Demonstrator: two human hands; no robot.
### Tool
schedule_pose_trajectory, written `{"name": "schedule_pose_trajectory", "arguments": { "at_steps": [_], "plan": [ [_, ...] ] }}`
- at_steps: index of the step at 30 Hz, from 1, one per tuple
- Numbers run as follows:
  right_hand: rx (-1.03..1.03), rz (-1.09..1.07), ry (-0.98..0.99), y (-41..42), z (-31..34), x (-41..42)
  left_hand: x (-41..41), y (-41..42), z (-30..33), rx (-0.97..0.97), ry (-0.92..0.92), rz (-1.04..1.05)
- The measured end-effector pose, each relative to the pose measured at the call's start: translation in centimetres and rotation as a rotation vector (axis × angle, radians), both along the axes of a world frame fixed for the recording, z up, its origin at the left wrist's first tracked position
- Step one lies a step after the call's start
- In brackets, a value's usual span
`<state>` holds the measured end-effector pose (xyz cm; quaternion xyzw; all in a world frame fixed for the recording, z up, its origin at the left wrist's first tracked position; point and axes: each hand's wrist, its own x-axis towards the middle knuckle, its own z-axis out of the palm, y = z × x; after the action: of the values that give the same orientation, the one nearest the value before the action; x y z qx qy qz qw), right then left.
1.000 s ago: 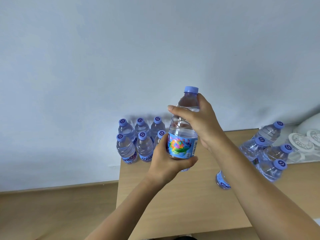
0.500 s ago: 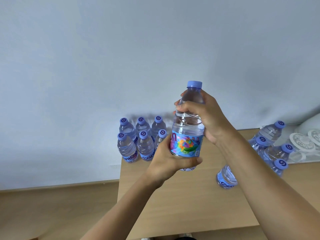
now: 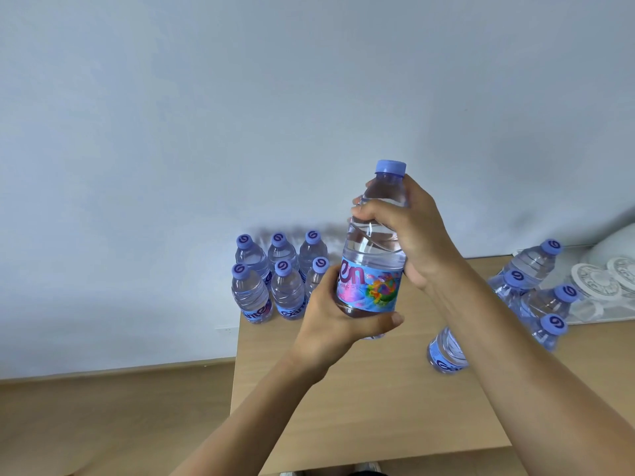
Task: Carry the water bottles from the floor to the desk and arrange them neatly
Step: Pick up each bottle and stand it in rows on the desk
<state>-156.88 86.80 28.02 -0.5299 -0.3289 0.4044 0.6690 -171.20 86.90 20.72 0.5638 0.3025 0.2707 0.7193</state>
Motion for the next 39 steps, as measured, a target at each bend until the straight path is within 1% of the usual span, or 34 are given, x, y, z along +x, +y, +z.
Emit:
{"name": "schedule_pose_trajectory", "arguments": {
  "at_steps": [3,5,7,12,15,19,23,25,27,29,34,36,39],
  "plan": [
    [0.062,0.078,0.047,0.0,0.3,0.4,-0.2,0.4,0.3,-0.045,-0.048,-0.075],
    [0.068,0.103,0.022,-0.1,0.3,0.7,-0.4,0.7,0.5,-0.027,-0.034,-0.097],
    [0.06,0.101,-0.009,-0.1,0.3,0.7,-0.4,0.9,0.7,0.014,-0.002,-0.074],
    [-0.002,-0.045,-0.145,0.0,0.3,-0.4,0.0,0.3,0.8,0.11,0.056,0.061],
    [0.007,-0.071,-0.116,0.2,0.2,-0.4,0.0,0.2,1.0,0.137,0.073,0.083],
    [0.021,-0.012,-0.071,0.4,0.4,0.1,-0.2,0.4,1.3,0.085,0.058,0.048],
    [0.079,0.129,0.0,0.5,1.1,0.7,-0.5,0.8,1.8,-0.01,-0.032,-0.069],
    [0.116,0.194,0.037,0.5,1.6,0.8,-0.7,1.1,2.1,-0.026,-0.059,-0.122],
    [0.128,0.222,0.038,0.6,1.8,0.9,-0.6,1.4,2.3,-0.018,-0.05,-0.123],
    [0.113,0.197,0.002,0.7,2.0,0.8,-0.6,1.4,2.3,0.002,-0.033,-0.084],
    [0.025,0.01,-0.198,0.9,1.5,-0.1,-0.2,1.3,1.9,0.062,0.04,0.07],
    [-0.01,-0.025,-0.189,1.0,0.9,-0.4,-0.1,1.1,1.7,0.081,0.072,0.098],
    [-0.008,-0.026,-0.175,1.0,0.7,-0.5,-0.2,0.9,1.6,0.06,0.074,0.078]
  ]
}}
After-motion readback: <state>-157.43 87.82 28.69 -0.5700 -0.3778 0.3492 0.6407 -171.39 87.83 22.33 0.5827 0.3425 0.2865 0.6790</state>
